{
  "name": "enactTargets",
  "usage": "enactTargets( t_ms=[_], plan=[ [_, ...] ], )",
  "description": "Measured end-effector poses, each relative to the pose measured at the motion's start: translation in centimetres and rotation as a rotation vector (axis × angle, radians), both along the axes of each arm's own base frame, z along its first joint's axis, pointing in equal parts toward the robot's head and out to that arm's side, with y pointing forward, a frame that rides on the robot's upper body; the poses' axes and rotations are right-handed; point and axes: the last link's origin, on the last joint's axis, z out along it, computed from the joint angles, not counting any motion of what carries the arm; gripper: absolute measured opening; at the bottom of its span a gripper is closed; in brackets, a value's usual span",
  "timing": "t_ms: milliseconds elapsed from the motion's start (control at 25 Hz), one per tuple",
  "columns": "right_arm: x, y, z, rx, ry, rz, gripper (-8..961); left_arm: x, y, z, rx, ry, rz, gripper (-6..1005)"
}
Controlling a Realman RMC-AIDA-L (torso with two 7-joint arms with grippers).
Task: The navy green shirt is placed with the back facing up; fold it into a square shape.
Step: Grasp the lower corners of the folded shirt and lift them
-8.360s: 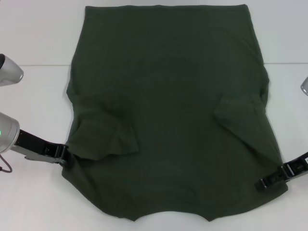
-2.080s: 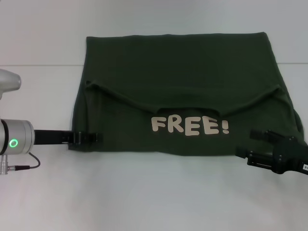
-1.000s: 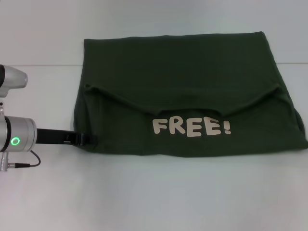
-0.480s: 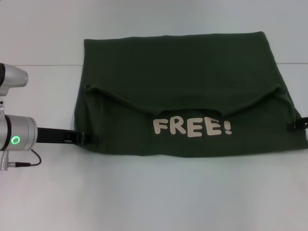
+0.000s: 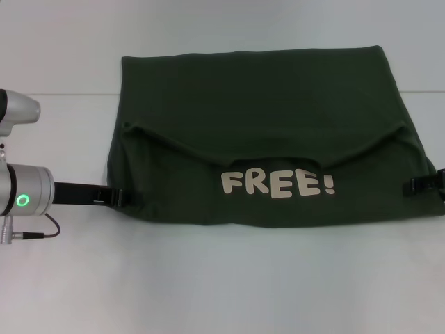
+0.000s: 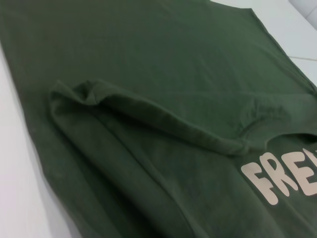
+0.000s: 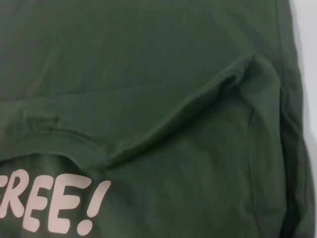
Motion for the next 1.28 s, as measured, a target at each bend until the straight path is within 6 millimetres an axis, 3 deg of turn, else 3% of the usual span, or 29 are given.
enactTargets(
  t_ms=[400,520,720,960,1280],
  plan=[
    [0.1,-0.2,-0.1,-0.004,-0.001,0.003,738,0.0,0.1,0.3,0.016,-0.012,0.004,27],
    [0.1,-0.3,-0.1,-0.005,-0.003,0.002,496,0.1,0.1,0.4,0.015,-0.013,0.005,26],
    [0.2,-0.4,0.2,-0.009,-0.003,0.003,254,0.4,-0.1,0.4,-0.008,-0.026,-0.004,26],
    [-0.2,-1.7,1.2,-0.092,0.025,0.034,52,0.8,-1.1,1.2,-0.080,-0.076,0.006,25],
    [0.0,-6.5,1.7,-0.327,0.101,0.075,36,0.1,-4.2,3.0,-0.256,-0.101,0.028,25]
  ],
)
